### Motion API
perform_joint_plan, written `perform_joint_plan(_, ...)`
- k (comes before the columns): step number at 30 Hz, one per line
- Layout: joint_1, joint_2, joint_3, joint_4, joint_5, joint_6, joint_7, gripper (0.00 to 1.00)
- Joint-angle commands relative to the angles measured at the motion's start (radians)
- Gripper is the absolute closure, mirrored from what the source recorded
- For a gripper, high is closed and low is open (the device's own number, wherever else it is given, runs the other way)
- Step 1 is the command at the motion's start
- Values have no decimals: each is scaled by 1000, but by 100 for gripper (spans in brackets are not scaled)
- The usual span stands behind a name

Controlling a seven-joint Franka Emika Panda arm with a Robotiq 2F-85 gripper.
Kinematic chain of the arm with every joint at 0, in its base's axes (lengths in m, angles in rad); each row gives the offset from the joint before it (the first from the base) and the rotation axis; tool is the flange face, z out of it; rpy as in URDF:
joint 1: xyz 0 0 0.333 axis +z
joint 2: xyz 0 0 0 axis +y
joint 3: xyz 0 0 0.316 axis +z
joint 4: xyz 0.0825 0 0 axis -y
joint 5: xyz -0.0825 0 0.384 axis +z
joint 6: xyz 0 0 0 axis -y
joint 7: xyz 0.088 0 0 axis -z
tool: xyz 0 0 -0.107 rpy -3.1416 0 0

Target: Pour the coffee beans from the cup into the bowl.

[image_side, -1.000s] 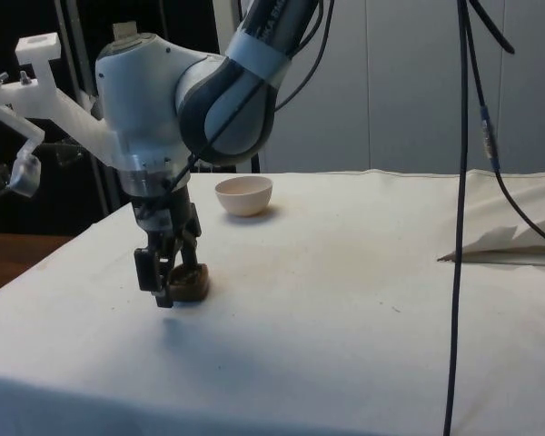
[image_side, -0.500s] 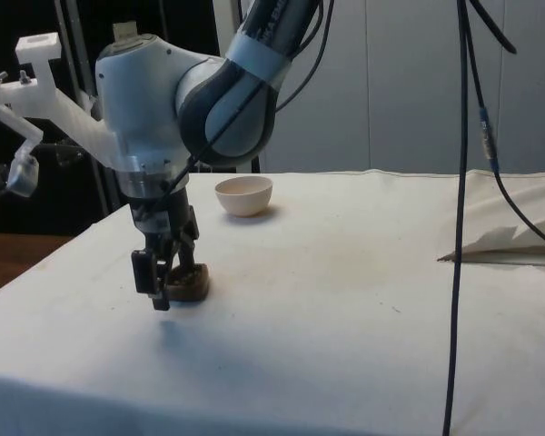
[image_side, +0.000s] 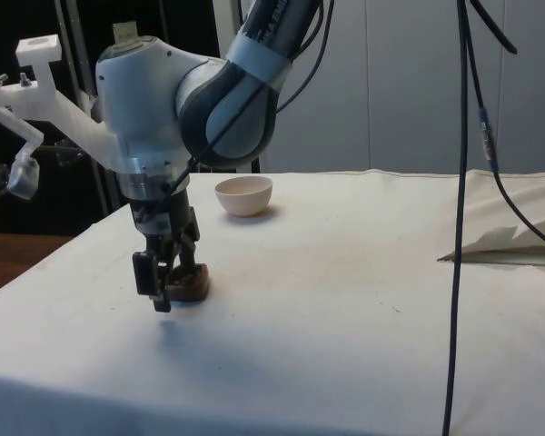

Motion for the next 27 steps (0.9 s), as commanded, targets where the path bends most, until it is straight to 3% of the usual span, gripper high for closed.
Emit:
perform_joint_plan(1,1,1,-2,-1,-3,7,3,0)
perform_joint_plan(6,1,1,-2,0,-2,5,3,1)
perform_joint_plan(8,1,1,-2,0,-2,5,2,10)
perform_joint_plan(12,1,1,-2,0,-2,5,2,42)
perform_joint_plan(14,1,1,-2,0,-2,5,2,48)
perform_joint_plan(21,1,0,-2,0,-3,5,3,86)
perform_joint_plan(22,1,0,-2,0,-3,5,3,95)
perform_joint_plan(27,1,-1,-1,1,-1,1,1,99)
